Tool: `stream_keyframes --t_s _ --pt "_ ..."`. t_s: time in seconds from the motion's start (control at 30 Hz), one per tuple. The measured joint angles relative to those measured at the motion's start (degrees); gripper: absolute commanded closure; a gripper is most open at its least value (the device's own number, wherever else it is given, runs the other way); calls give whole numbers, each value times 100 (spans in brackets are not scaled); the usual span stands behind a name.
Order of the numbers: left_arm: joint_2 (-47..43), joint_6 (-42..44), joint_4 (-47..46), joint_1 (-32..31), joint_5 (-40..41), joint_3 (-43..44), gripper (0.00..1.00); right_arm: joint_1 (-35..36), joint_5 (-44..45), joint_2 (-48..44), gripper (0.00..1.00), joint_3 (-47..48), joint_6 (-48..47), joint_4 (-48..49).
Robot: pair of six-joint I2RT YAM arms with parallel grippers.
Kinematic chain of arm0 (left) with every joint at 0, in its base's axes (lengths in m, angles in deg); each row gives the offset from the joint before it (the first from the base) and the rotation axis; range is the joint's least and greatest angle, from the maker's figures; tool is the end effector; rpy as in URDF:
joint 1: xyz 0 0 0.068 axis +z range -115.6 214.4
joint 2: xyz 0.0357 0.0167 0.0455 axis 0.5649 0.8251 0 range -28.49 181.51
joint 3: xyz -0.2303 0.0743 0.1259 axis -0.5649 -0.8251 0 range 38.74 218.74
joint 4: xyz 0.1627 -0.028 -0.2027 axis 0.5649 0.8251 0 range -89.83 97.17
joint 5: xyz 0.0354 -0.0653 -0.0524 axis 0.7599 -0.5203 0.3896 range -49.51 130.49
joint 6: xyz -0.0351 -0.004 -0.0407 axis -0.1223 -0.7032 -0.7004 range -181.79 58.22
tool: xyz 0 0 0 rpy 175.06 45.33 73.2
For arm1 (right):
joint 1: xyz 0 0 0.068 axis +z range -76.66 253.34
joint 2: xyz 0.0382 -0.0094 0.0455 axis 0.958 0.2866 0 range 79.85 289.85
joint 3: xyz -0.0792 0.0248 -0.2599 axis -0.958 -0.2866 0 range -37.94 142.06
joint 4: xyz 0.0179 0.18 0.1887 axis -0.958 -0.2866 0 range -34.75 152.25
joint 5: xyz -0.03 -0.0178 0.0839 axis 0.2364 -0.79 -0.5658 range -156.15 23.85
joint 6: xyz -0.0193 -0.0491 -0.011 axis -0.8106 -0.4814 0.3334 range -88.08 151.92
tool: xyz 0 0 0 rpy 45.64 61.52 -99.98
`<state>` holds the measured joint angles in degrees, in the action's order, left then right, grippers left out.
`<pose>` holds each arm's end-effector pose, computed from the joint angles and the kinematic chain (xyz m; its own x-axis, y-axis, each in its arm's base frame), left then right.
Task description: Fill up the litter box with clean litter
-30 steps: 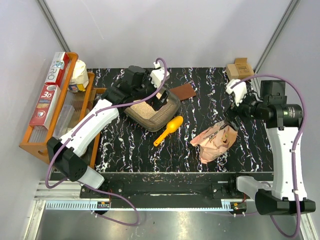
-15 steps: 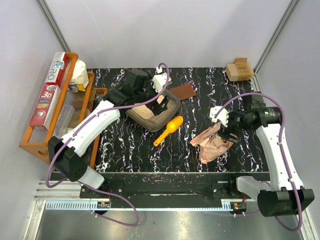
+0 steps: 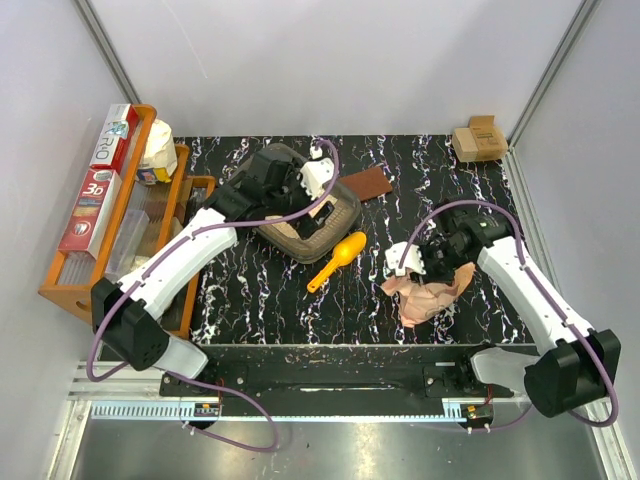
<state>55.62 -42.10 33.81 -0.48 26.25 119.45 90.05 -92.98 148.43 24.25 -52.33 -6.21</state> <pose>0.2638 -0.1945 0.3560 -0.2245 0.5544 -0.8014 0.8400 0.5269 0.1292 0.1881 0.0733 0.2896 0.2750 -0.8444 -0.4597 -0.9569 -0.1938 -0.2165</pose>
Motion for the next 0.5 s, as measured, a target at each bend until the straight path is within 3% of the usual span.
stream_keyframes --t_s 0.03,0.07,0.23,0.5 --pt "-39 13 -26 0 68 -52 1 118 33 39 93 -24 44 52" --pt "-61 31 -31 0 164 -85 1 173 57 79 100 -31 83 107" --pt "-127 90 -136 31 839 -337 1 553 66 361 100 155 527 289" --pt "-133 85 -188 293 1097 -365 1 1281 -269 1331 100 1244 1869 671"
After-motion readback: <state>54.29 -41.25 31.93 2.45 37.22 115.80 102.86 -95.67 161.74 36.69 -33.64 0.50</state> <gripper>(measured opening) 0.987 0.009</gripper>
